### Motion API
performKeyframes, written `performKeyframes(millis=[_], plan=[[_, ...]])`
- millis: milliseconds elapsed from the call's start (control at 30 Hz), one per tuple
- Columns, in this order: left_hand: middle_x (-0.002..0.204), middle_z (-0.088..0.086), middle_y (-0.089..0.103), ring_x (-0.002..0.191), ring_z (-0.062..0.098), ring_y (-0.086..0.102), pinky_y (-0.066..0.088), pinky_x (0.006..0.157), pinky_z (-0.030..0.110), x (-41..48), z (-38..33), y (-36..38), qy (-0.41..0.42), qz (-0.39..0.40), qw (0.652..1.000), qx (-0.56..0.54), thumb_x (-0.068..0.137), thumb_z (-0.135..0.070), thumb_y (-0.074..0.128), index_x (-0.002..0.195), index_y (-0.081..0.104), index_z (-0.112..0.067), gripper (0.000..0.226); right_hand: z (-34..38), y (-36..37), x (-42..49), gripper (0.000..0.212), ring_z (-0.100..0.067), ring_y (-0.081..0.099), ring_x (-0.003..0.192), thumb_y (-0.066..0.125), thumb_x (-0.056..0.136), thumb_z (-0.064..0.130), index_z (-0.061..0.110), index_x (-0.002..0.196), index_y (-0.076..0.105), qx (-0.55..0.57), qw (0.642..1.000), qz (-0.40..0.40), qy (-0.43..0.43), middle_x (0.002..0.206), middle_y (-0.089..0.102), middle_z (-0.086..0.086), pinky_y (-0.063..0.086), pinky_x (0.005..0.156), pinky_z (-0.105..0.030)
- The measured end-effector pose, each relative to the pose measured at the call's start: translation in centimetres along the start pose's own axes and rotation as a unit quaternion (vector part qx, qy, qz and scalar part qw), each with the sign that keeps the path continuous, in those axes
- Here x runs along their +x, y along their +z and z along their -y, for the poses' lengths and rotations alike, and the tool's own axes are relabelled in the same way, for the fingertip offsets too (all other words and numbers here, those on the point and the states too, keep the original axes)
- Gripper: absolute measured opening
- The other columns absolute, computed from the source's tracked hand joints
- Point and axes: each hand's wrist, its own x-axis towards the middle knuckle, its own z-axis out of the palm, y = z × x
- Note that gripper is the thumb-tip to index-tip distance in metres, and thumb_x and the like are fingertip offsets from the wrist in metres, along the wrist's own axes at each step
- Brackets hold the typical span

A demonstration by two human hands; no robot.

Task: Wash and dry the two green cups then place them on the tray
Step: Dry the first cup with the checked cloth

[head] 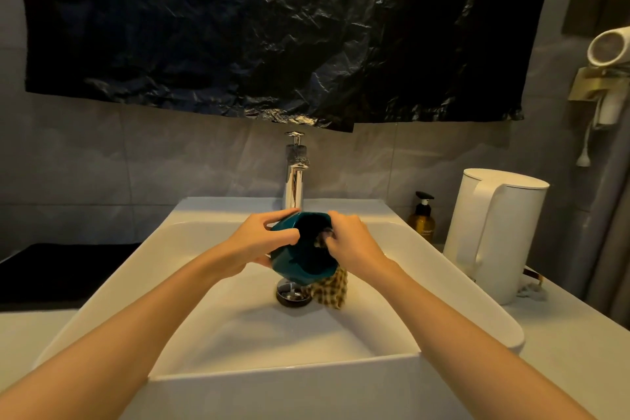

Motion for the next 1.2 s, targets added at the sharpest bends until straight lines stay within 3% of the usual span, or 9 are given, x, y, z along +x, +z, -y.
performKeyframes(millis=[100,200,367,500,633,767,867,1000,1200], plan=[[0.098,-0.005,0.061,0.089,0.018,0.06,0.057,0.057,0.024,-0.1,-0.1,0.0,0.0,0.007,1.0,0.0,0.089,-0.014,0.058,0.126,0.052,-0.033,0.042,0.2,-0.5,0.2,0.028,-0.029,0.062,0.089,0.044,0.1,0.028,0.007,0.109,0.061,-0.078,0.997,-0.025,-0.009,0.1,0.066,-0.014,0.054,0.077,-0.039],[0.096,-0.006,0.063,0.087,0.016,0.061,0.056,0.056,0.024,-0.1,-0.2,-0.3,0.005,0.007,1.0,-0.008,0.09,-0.013,0.056,0.118,0.054,-0.035,0.036,0.2,-0.4,0.3,0.035,-0.027,0.062,0.084,0.037,0.102,0.034,0.009,0.108,0.061,-0.075,0.997,-0.008,-0.012,0.096,0.066,-0.012,0.055,0.075,-0.04],[0.097,-0.003,0.066,0.087,0.018,0.064,0.056,0.057,0.027,-0.2,0.0,-0.6,0.004,0.025,1.0,-0.017,0.09,-0.011,0.056,0.112,0.056,-0.037,0.034,0.0,-0.5,-0.1,0.02,-0.027,0.06,0.092,0.047,0.095,0.012,0.01,0.113,0.056,0.014,0.999,0.019,-0.039,0.104,0.064,-0.012,0.055,0.079,-0.041],[0.101,0.002,0.065,0.091,0.02,0.062,0.057,0.06,0.027,-0.2,0.0,-0.4,-0.007,0.05,0.999,-0.001,0.091,-0.014,0.055,0.119,0.055,-0.033,0.033,0.4,-0.9,-0.2,0.018,-0.026,0.06,0.087,0.051,0.097,0.021,0.01,0.105,0.062,-0.04,0.998,-0.025,-0.037,0.098,0.066,-0.011,0.054,0.075,-0.039],[0.113,0.009,0.061,0.1,0.023,0.059,0.058,0.075,0.034,0.0,0.0,-0.4,-0.02,0.04,0.999,-0.013,0.093,-0.021,0.054,0.125,0.053,-0.031,0.034,0.8,-1.1,-0.5,0.026,-0.023,0.06,0.083,0.045,0.099,0.029,0.009,0.102,0.062,-0.052,0.998,-0.037,-0.023,0.095,0.065,-0.01,0.056,0.073,-0.038],[0.126,0.006,0.052,0.112,0.025,0.054,0.054,0.087,0.042,0.4,-0.1,-0.2,-0.018,0.022,0.991,-0.127,0.088,-0.024,0.062,0.137,0.041,-0.037,0.055,1.1,-0.7,-0.3,0.027,-0.028,0.06,0.088,0.037,0.101,0.024,0.006,0.105,0.056,-0.017,0.997,-0.075,0.026,0.102,0.064,-0.014,0.055,0.074,-0.04],[0.129,0.004,0.045,0.11,0.03,0.055,0.057,0.079,0.043,0.4,0.0,0.4,0.013,0.004,0.983,-0.185,0.085,-0.014,0.066,0.138,0.037,-0.038,0.064,1.4,-0.4,-0.1,0.021,-0.027,0.06,0.099,0.036,0.102,0.02,0.01,0.116,0.048,0.07,0.99,-0.072,0.1,0.112,0.06,-0.013,0.056,0.077,-0.036],[0.123,0.003,0.05,0.099,0.023,0.058,0.06,0.069,0.041,0.3,0.1,0.2,0.044,-0.055,0.99,-0.124,0.088,-0.01,0.059,0.126,0.048,-0.036,0.047,1.3,-0.4,-0.2,0.033,-0.025,0.059,0.106,0.044,0.097,0.011,0.018,0.129,0.036,0.19,0.977,-0.008,0.097,0.119,0.058,-0.01,0.055,0.08,-0.034],[0.108,-0.002,0.056,0.094,0.022,0.059,0.06,0.065,0.038,-0.3,0.3,0.2,-0.004,0.019,0.999,-0.05,0.091,-0.016,0.057,0.115,0.052,-0.039,0.034,0.1,-0.4,-0.2,0.039,-0.028,0.061,0.099,0.051,0.092,0.005,0.025,0.125,0.046,0.055,0.998,-0.034,-0.021,0.108,0.063,-0.013,0.057,0.078,-0.04]])
